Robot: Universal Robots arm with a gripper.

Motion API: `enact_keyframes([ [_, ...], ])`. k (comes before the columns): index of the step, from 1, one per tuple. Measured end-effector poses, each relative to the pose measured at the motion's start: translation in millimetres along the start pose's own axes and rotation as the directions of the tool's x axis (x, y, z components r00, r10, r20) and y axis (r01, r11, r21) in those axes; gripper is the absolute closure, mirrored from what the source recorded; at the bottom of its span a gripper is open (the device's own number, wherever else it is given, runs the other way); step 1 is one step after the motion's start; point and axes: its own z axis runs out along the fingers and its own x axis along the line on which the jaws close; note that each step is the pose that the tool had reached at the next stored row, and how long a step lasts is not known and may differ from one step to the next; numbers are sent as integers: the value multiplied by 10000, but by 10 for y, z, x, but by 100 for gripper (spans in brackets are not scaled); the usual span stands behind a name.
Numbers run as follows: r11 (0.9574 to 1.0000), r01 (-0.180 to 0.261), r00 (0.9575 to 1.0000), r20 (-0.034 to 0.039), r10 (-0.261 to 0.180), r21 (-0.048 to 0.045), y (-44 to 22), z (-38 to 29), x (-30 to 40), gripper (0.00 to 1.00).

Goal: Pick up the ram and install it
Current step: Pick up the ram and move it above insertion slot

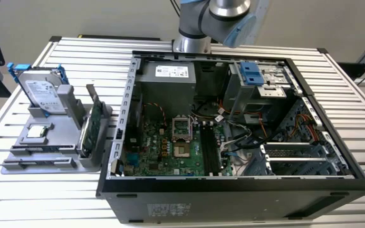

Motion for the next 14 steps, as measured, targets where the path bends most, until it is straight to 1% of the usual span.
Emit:
enact_keyframes([
  [3, 10000, -1, 10000, 1, 1, 18, -1, 3, 0, 0],
  [8, 9999, 0, 10000, 6, 0, 117, -2, 28, 1, 0],
  [14, 9999, 53, 10000, -2, -53, 131, -4, 65, 1, 0],
])
